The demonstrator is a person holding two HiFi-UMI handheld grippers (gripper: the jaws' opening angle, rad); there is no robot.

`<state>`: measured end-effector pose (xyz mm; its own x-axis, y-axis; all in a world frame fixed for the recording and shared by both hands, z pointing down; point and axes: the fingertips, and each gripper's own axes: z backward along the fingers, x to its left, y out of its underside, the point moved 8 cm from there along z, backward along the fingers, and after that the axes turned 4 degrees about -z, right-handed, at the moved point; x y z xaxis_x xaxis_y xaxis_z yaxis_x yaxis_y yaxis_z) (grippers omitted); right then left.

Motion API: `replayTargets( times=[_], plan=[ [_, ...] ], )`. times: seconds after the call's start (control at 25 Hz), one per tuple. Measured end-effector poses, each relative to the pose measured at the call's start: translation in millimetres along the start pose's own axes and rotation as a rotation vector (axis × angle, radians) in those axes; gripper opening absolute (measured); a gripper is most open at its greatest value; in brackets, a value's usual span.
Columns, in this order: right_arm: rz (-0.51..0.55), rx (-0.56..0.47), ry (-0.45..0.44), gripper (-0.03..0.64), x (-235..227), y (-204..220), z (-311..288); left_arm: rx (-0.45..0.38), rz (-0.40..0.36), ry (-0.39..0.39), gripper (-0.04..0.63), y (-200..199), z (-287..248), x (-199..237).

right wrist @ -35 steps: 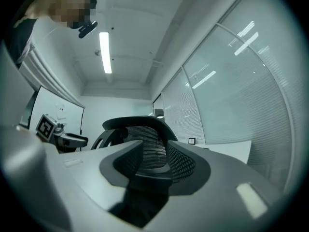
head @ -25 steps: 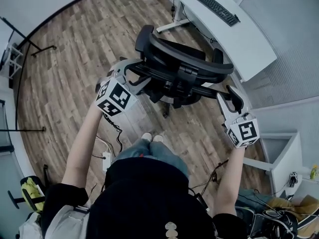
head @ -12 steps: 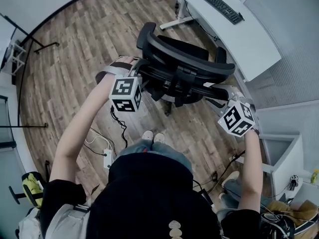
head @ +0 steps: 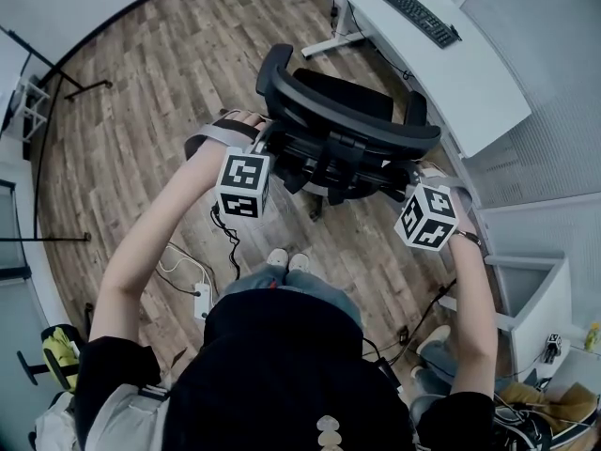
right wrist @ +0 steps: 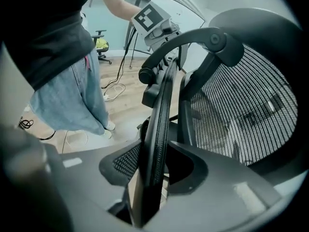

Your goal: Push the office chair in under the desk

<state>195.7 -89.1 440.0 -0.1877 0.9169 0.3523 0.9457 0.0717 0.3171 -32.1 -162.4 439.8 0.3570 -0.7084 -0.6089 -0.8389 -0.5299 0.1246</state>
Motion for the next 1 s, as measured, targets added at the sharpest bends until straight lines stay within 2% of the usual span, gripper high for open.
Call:
replayTargets(
  times=[0.2, 0.72, 1.0],
  plan=[
    [0.021, 0.023, -0.001, 0.15, -3.5, -3.4, -8.7, 0.006, -0.045, 0.021, 0.152, 0.9, -0.3, 3.0],
    [-0.034, 0.024, 0.004, 0.11, -2.7, -1.7, -18.9, -0.013, -0.065, 0.053, 0.14, 2.6, -7.3, 6.4],
    [-0.041, 0.037, 0.043, 0.109, -2.9, 0.5, -18.6, -0.015, -0.071, 0.052, 0.14, 2.3, -13.6, 13.8]
  ],
)
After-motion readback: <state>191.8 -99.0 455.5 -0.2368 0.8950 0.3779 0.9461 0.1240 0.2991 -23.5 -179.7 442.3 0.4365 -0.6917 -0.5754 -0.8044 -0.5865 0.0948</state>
